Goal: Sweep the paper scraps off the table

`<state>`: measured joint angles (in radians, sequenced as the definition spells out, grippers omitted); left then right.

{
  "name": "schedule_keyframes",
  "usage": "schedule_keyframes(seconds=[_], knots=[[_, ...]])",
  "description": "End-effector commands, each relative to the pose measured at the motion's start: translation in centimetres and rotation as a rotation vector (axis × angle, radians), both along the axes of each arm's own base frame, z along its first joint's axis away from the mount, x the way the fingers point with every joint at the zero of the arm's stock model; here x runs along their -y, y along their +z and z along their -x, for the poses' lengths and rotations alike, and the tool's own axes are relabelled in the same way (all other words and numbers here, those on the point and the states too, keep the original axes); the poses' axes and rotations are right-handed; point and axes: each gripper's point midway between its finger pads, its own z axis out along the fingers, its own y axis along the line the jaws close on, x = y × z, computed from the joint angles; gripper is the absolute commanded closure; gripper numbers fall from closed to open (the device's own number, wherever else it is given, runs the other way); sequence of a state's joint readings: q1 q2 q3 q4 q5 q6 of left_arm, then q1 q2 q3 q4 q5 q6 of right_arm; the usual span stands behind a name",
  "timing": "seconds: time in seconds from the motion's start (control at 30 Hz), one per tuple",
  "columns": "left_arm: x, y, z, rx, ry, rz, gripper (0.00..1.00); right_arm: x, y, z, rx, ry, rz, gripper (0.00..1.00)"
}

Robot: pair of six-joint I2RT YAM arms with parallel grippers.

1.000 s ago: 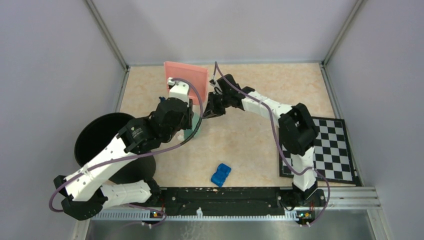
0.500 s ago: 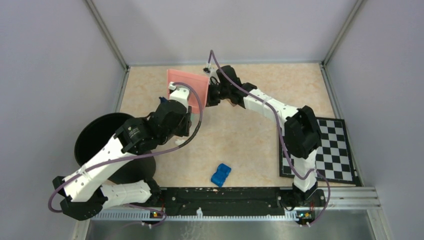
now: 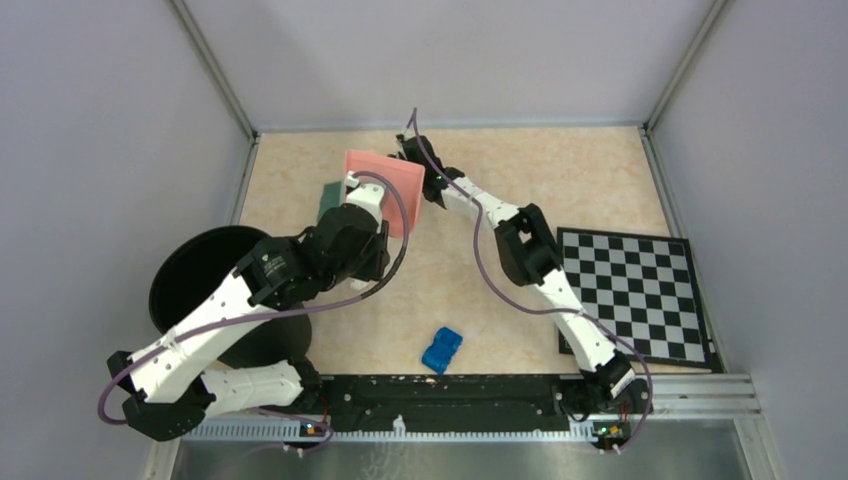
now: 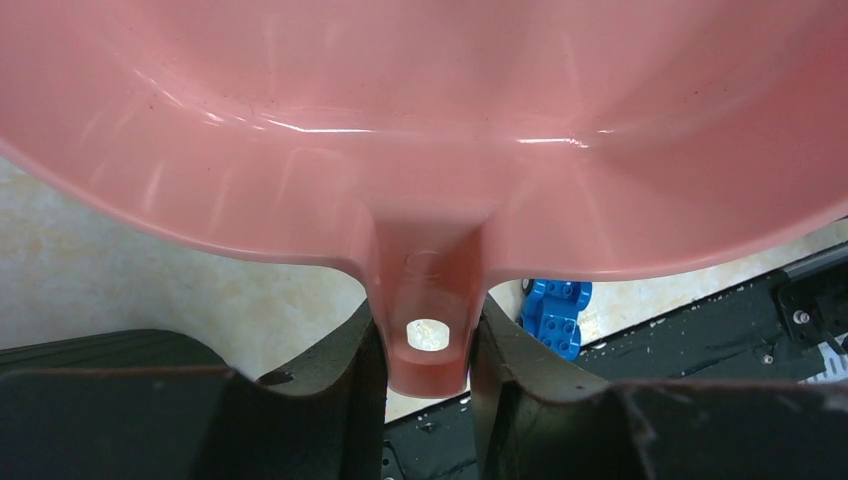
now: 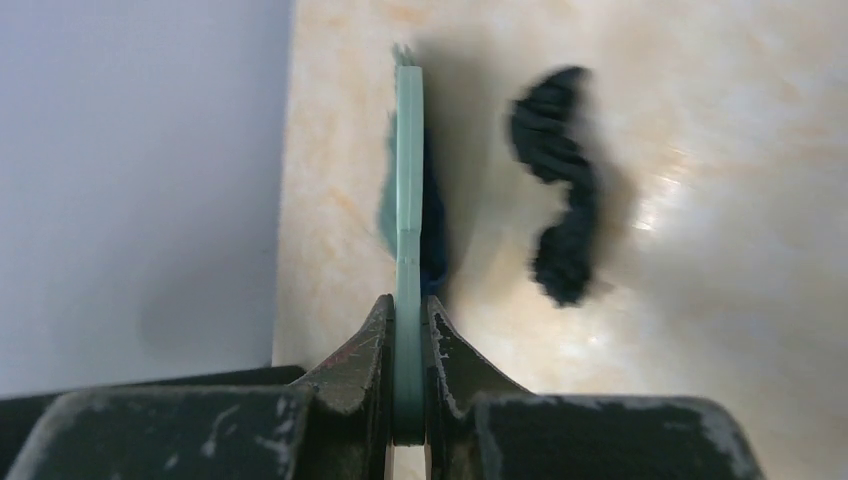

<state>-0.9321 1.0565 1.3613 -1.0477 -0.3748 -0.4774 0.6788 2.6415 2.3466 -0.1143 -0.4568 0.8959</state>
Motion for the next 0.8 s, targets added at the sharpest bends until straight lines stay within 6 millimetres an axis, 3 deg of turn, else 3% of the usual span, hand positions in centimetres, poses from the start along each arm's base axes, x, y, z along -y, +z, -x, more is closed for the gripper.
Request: schedule_keyframes(seconds=[0.0,0.13,0.27,0.4,0.53,0.57,0.6,0.77], knots=[[1.2,-0.2,0.1,-0.004,-0.02,0.058,1.0,1.6,2.3,-2.8,-0.011,-0.142,-0.014,1.0],[1.3,-0.7,0.2,0.0,-0.033,0.065,1.0,4.7,0.1,-2.4,-0.105,-0.167,0.066,1.0],[1.4,-1.8,0.5,-0.02,-0.051,0.045,1.0,9.6,-2.7,-0.5,-0.193,-0.182,0.182,1.0],[0.8,-2.9,0.7,-0.048,-0.061,-0.019,1.0,15.1,-4.5,2.8,-0.272,-0.179,0.257,1.0],[0.4,-3.6,0.9,-0.062,-0.081,-0.065,1.0,20.2,-5.8,7.9,-0.307,-0.107,0.344,1.0],[0.4,-3.7,0.9,-0.062,-0.084,-0.071,1.0,20.9,-4.2,8.7,-0.249,-0.081,0.342,1.0],[0.4,-3.7,1.0,-0.059,-0.089,-0.07,1.0,21.4,-4.4,9.9,-0.219,-0.036,0.354,1.0],[0.5,-3.1,0.9,-0.029,-0.103,-0.045,1.0,22.2,2.0,14.9,-0.028,0.187,0.29,1.0]])
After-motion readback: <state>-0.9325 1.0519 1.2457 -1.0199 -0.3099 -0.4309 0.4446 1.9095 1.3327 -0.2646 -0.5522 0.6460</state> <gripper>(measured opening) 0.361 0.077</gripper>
